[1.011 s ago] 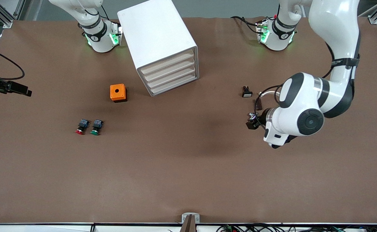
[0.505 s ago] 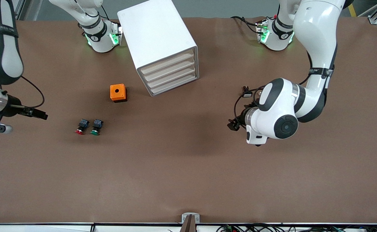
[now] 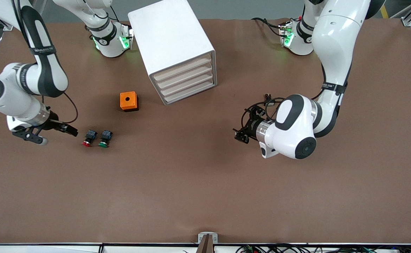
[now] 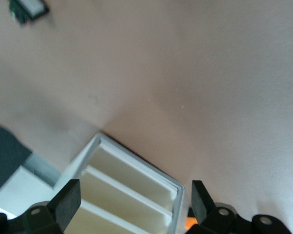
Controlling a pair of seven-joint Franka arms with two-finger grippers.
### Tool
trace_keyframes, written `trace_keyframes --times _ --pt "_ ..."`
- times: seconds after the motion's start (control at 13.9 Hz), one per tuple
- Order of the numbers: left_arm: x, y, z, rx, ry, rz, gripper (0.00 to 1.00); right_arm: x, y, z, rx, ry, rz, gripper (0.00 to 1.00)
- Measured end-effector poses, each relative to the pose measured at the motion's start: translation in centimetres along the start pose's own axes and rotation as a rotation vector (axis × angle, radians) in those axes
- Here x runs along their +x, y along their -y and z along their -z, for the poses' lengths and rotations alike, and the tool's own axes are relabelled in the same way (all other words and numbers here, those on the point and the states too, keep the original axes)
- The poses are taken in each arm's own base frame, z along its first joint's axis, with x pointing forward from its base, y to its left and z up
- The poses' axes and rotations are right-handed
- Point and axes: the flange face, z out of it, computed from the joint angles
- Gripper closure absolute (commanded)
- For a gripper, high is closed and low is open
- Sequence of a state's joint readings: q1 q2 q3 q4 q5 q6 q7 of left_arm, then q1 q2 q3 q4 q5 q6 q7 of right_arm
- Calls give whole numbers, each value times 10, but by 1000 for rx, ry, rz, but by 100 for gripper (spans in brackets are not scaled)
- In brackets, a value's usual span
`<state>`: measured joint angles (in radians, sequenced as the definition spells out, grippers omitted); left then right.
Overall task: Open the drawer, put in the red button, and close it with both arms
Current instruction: 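Move the left gripper to the drawer while the right gripper reaches the red button, then grasp the drawer front with the left gripper while the right gripper grasps the button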
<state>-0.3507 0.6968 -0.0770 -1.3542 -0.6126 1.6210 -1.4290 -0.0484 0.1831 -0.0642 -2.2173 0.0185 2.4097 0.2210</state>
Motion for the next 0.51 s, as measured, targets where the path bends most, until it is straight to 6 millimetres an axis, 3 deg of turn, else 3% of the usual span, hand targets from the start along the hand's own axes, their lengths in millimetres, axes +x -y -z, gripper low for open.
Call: trace_keyframes --times 0.22,0.51 --pt "-2 -6 -25 58 93 167 0 -1 13 -16 1 -12 -3 0" --pt "-21 -8 -62 174 161 349 0 0 13 -44 2 -37 -3 0"
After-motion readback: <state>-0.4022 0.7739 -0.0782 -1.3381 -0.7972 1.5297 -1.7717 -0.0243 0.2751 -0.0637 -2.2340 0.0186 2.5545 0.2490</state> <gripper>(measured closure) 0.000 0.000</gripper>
